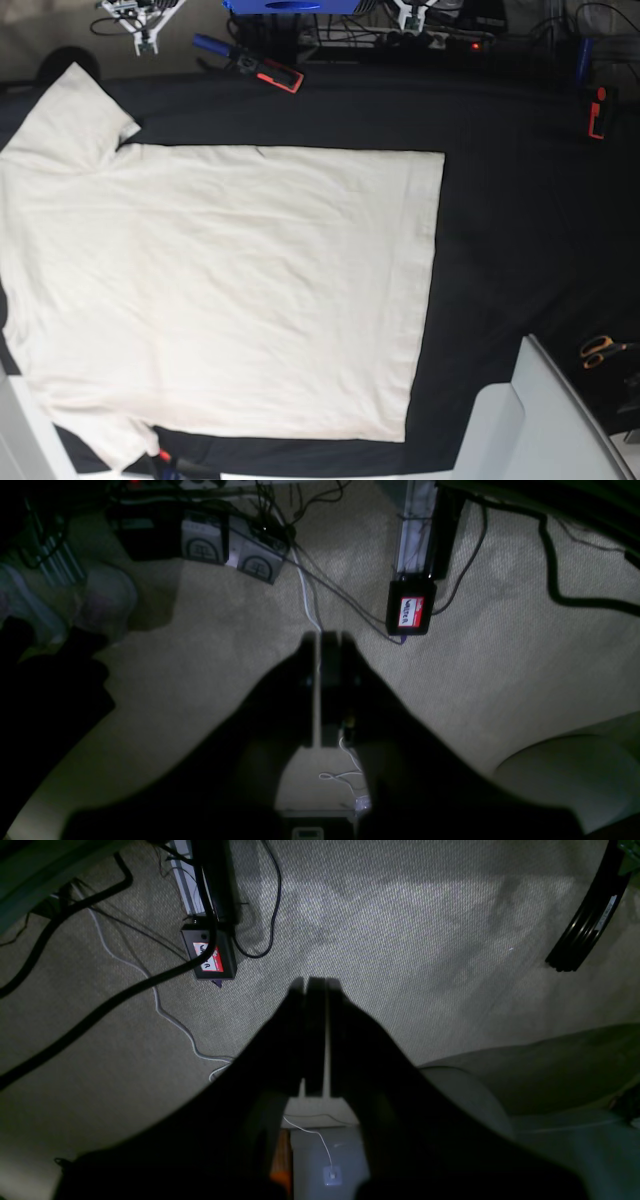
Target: Fold the T-shirt properly
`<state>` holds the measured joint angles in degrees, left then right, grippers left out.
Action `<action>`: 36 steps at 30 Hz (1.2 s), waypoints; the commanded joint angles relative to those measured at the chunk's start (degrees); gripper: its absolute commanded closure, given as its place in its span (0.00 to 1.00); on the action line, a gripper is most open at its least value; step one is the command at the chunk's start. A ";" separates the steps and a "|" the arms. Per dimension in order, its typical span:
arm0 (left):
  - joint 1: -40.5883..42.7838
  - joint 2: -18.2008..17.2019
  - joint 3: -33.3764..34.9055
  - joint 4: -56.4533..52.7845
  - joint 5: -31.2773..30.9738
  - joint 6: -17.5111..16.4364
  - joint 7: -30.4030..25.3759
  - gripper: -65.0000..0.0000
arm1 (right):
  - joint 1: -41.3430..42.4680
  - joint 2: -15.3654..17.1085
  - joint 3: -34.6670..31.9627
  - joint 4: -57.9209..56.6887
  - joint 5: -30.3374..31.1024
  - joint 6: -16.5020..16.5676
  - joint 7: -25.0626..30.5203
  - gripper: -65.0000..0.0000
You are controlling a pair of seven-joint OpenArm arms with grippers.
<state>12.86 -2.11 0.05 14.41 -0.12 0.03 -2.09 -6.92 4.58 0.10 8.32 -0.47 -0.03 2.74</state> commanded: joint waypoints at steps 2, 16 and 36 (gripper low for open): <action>0.72 -0.13 0.25 -0.04 -0.28 0.27 0.20 1.00 | -0.69 0.48 -0.14 0.17 -0.10 -0.10 -0.24 1.00; 1.69 -0.04 0.52 -0.66 0.16 0.27 -0.15 1.00 | -0.86 0.56 -0.23 0.25 -0.19 -0.01 -0.33 1.00; 25.33 -6.55 -0.19 58.24 -0.36 0.27 6.26 1.00 | -30.14 0.48 12.69 82.63 0.16 0.08 -40.41 1.00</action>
<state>37.45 -8.93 -0.21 72.29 -0.32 0.21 5.45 -36.77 4.58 12.53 90.26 -0.23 0.32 -38.68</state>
